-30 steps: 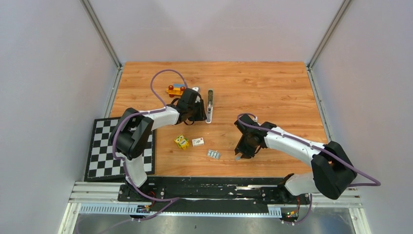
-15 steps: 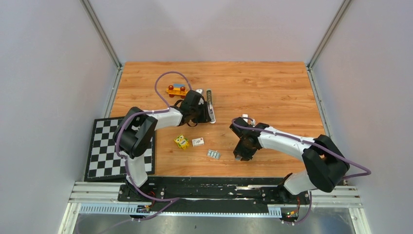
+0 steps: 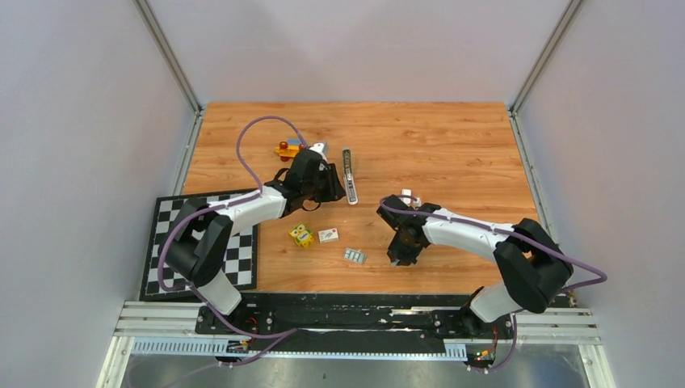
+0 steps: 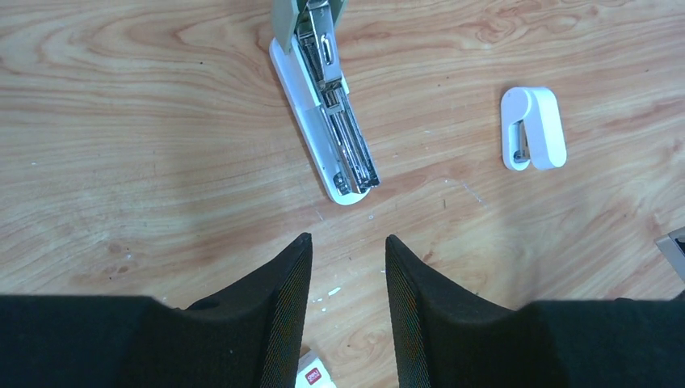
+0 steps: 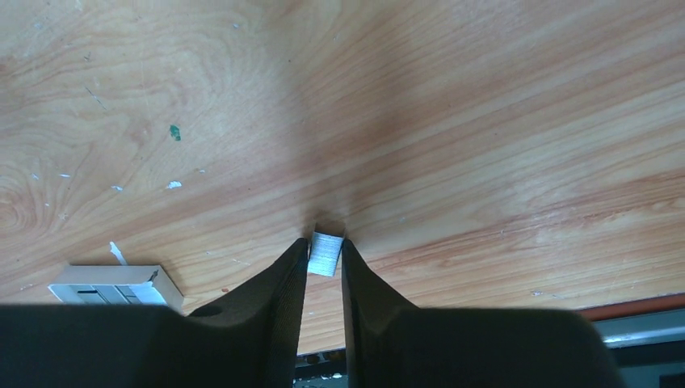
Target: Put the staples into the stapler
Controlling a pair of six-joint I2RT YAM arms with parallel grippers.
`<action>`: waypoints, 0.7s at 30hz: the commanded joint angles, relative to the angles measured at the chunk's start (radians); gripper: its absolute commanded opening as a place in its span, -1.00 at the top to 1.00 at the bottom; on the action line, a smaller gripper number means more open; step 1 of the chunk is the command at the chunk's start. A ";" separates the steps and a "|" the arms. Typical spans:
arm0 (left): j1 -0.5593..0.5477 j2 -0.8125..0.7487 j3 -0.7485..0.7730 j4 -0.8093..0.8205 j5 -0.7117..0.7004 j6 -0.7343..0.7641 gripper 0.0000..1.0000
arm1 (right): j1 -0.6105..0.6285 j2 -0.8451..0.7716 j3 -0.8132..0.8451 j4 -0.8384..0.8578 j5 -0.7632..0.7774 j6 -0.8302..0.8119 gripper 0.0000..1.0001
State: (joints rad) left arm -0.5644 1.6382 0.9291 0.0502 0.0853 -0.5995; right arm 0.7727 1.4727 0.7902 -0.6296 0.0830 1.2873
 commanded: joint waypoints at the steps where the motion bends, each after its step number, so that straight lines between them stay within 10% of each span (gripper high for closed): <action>1: -0.003 -0.047 -0.009 -0.008 -0.017 0.005 0.16 | 0.014 0.029 0.022 -0.064 0.077 0.083 0.53; 21: 0.018 -0.179 -0.064 -0.081 -0.028 0.015 0.11 | -0.033 0.128 0.112 0.061 0.010 -0.536 0.46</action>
State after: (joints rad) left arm -0.5510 1.4883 0.8806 -0.0124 0.0650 -0.5945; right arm 0.7586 1.5822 0.9039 -0.5835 0.1261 0.8909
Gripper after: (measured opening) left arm 0.444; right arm 0.257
